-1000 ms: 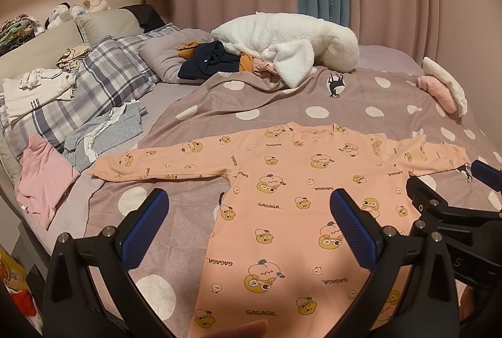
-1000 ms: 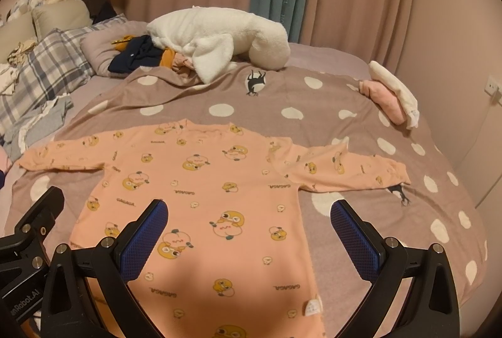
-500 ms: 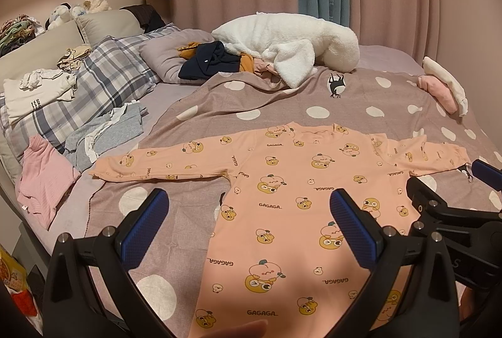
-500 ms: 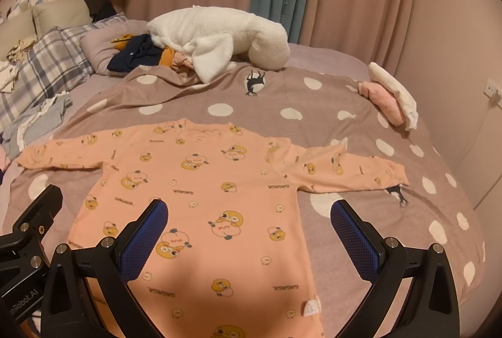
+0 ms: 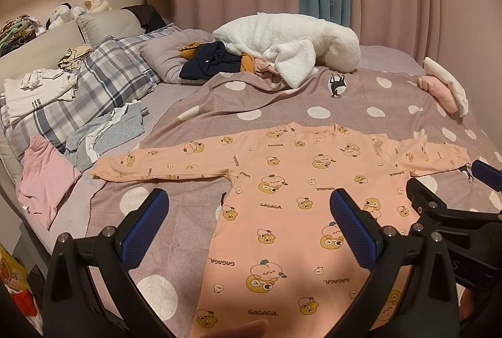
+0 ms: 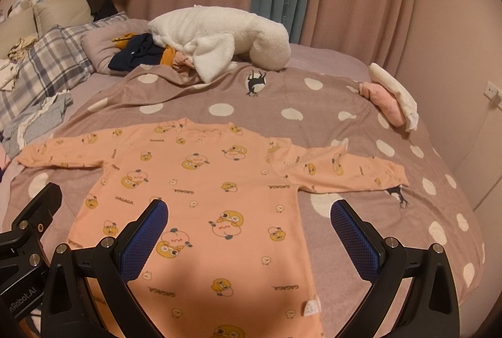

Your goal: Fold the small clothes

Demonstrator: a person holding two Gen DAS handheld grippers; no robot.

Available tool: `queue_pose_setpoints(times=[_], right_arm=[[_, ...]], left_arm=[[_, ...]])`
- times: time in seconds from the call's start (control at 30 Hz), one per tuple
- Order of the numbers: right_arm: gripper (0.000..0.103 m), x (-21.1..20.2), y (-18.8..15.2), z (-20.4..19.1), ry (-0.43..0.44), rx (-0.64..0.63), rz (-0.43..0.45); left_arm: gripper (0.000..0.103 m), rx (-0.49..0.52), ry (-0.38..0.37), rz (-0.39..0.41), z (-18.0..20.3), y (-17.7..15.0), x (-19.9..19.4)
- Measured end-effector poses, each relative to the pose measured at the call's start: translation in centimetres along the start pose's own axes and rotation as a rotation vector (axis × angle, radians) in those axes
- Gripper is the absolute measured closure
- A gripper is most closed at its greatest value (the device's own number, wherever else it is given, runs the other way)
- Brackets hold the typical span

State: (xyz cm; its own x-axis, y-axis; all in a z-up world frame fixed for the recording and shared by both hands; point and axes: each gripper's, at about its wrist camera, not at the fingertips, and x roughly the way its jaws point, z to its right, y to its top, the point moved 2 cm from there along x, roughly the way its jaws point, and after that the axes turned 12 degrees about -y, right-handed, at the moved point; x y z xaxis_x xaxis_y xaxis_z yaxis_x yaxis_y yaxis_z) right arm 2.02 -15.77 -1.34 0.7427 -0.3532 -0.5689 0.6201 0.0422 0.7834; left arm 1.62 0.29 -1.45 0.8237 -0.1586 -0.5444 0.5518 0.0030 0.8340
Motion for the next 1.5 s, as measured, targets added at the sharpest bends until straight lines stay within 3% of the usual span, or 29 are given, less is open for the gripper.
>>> queue_pose_setpoints(times=[0.23, 0.33, 0.43, 0.67, 0.73, 0.83, 0.9, 1.0, 1.07, 1.1, 1.13, 1.17, 1.23, 1.37, 1.5], right_arm=[[0.0, 1.1, 0.1, 1.2, 0.078, 0.021, -0.014], [0.0, 3.8, 0.4, 3.8, 0.203, 0.073, -0.054], [0.0, 8.1, 0.0, 8.4, 0.295, 0.234, -0.151], [0.0, 19.9, -4.4, 24.3, 0.342, 0.711, -0.312], [0.0, 21.7, -5.9, 28.4, 0.365, 0.813, -0.302], [0.0, 23.7, -8.2, 34.4, 0.303, 0.921, -0.252], [0.001, 25.3, -10.2, 37.8, 0.317, 1.069, -0.23], [0.008, 28.5, -12.4, 39.9, 0.498, 1.201, -0.232], [0.032, 29.9, -13.5, 40.9, 0.555, 1.277, -0.171], [0.037, 30.2, -14.0, 41.0, 0.565, 1.318, -0.128], [0.049, 30.8, -14.2, 41.0, 0.586, 1.337, -0.096], [0.07, 31.8, -14.5, 41.0, 0.61, 1.339, -0.08], [0.098, 33.9, -14.7, 40.5, 0.575, 1.322, -0.168], [0.103, 34.7, -12.7, 39.4, 0.491, 1.192, -0.19], [0.102, 34.1, -12.7, 40.6, 0.533, 1.22, -0.115]], left_arm=[[0.0, -0.004, 0.016, -0.006, -1.6, -0.1, 0.0], [0.0, -0.013, 0.015, -0.008, -2.3, 0.0, 0.1], [0.0, -0.028, 0.023, -0.014, -1.9, 0.1, 0.8], [0.0, -0.018, 0.056, -0.038, -0.9, -0.3, 2.7], [0.0, -0.009, 0.062, -0.045, -0.4, -0.4, 3.5], [0.0, -0.002, 0.054, -0.05, 0.5, -0.8, 4.6], [0.0, 0.004, 0.037, -0.058, 1.1, -0.9, 5.2], [0.0, -0.015, 0.011, -0.062, 1.7, -0.8, 6.2], [0.0, -0.038, -0.003, -0.065, 1.8, -0.7, 6.6], [0.0, -0.045, -0.012, -0.069, 2.1, -0.7, 6.9], [0.0, -0.051, -0.02, -0.071, 2.1, -0.7, 7.1], [0.0, -0.057, -0.028, -0.073, 2.3, -0.7, 7.2], [0.0, -0.055, -0.031, -0.078, 2.8, -0.8, 7.6], [0.0, -0.024, -0.012, -0.097, 3.3, -1.1, 7.9], [0.0, -0.043, -0.014, -0.094, 2.9, -1.1, 7.7]])
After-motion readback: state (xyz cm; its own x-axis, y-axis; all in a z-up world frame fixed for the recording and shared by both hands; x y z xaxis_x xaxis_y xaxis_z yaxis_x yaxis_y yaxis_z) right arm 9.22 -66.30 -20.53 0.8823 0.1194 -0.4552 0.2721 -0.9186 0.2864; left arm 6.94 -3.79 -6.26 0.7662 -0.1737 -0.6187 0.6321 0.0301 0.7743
